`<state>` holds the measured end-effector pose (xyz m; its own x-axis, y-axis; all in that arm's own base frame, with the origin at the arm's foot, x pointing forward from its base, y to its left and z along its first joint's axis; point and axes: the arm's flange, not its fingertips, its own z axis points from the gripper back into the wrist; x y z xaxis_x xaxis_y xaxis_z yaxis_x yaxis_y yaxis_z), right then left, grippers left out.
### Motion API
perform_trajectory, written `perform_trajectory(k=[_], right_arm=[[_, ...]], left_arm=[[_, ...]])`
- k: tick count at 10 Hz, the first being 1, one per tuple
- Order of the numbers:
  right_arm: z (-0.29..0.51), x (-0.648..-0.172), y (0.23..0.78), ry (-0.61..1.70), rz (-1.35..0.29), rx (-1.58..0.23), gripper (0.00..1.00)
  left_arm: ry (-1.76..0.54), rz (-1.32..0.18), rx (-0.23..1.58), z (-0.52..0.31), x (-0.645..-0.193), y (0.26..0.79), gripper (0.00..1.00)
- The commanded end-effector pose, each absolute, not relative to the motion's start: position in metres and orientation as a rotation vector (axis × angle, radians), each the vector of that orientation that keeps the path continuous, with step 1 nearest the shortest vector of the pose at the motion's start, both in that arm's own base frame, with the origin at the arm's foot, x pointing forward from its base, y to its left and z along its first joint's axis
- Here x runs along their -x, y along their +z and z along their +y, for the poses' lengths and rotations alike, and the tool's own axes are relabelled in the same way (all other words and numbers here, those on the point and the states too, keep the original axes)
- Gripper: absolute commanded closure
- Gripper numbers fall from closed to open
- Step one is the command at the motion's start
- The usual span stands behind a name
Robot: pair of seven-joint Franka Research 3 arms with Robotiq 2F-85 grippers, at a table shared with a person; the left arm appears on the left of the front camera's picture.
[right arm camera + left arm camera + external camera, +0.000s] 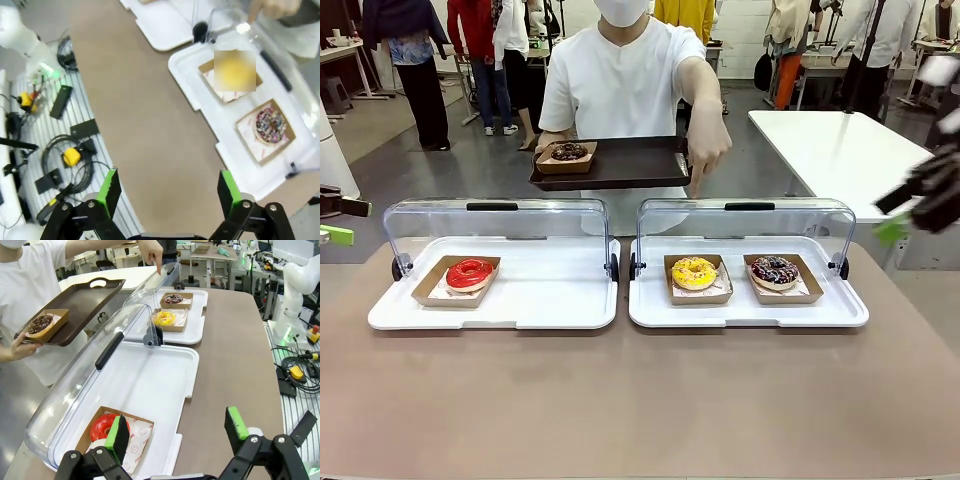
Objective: Provide the desired donut to the person.
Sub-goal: Pick up and lift the Paper togo box containing the Donut pointed at by the person.
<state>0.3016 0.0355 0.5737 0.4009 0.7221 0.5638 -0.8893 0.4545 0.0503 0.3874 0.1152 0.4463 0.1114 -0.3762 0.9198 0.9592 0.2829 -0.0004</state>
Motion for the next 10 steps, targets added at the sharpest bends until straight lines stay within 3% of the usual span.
perform_trajectory(k=[1,4,7,9,10], right_arm=[[0.071,-0.334,0.562,1.123,-0.367,-0.185,0.0],[0.114,-0.349,0.524,1.283,-0.197,0.011,0.0],[0.117,-0.35,0.481,1.431,-0.076,-0.042,0.0],[0.1,-0.346,0.479,1.396,-0.156,-0.177,0.0],[0.123,-0.351,0.478,1.405,-0.089,-0.041,0.0]], left_arm=[[-1.125,-1.008,0.751,0.117,-0.386,0.446,0.0],[-1.125,-1.008,0.751,0.117,-0.386,0.446,0.0],[-1.125,-1.008,0.751,0.117,-0.386,0.446,0.0],[-1.125,-1.008,0.751,0.117,-0.386,0.446,0.0],[-1.125,-1.008,0.751,0.117,-0.386,0.446,0.0]])
